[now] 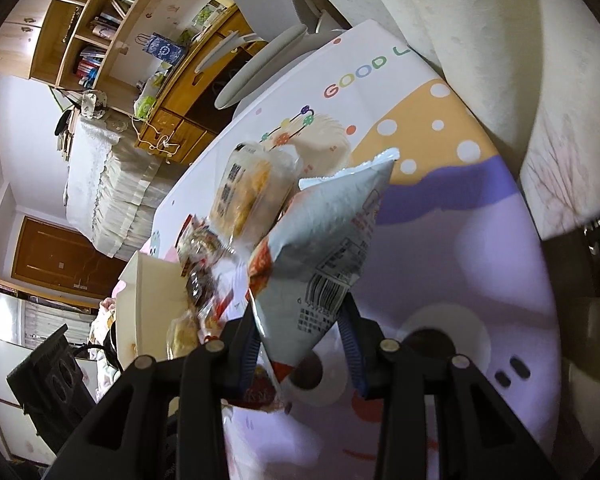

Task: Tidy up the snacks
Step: 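Lift both held snacks and carry them toward the white tray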

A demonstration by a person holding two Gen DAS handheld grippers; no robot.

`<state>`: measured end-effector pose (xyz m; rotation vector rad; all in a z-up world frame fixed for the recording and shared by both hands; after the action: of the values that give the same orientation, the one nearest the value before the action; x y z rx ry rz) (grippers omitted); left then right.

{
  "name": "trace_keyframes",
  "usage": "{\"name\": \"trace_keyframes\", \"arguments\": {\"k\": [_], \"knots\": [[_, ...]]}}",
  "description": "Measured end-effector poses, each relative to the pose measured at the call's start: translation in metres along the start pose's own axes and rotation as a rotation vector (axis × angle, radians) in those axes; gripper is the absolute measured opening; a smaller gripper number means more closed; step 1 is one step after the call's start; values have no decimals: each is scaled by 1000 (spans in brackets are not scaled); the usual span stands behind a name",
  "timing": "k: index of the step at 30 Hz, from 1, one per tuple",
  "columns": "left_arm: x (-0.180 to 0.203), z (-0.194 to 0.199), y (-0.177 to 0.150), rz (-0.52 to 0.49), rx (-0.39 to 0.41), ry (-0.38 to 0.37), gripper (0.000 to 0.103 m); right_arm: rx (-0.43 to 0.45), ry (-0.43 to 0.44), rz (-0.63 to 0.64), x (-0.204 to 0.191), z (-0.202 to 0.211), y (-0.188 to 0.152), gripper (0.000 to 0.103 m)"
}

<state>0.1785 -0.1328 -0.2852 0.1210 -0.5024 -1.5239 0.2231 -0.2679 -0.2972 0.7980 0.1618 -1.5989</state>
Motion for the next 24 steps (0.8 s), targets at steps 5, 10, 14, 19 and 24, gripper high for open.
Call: {"name": "trace_keyframes", "arguments": {"k": [5,10,14,19,24], "knots": [[-8,22,-9,20,22,5,14,5,6,17,-10,10,-14,37],[-17,50,-19,46,69,8,6,9,7,46,-23,19,-29,37],[-24,67,-23,60,89,14,6,5,16,68,-33,25,-41,37],[-33,70,-31,97,59,27,10,0,10,107,-42,30,-50,37],[-43,57,-39,173,1,10,27,-12,-16,149,-43,33,-60,37]]}}
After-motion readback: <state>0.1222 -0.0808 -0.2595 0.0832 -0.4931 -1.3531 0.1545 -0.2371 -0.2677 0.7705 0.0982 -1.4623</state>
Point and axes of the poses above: each gripper's, at about its wrist camera, not at the fingertips, and z roughly against the way its jaws point, x to its right, y to its top, the point moved 6 cm from there along -z, roughly the way its jaws point, and after that the axes turned 11 degrees about z, right-handed, at the moved point
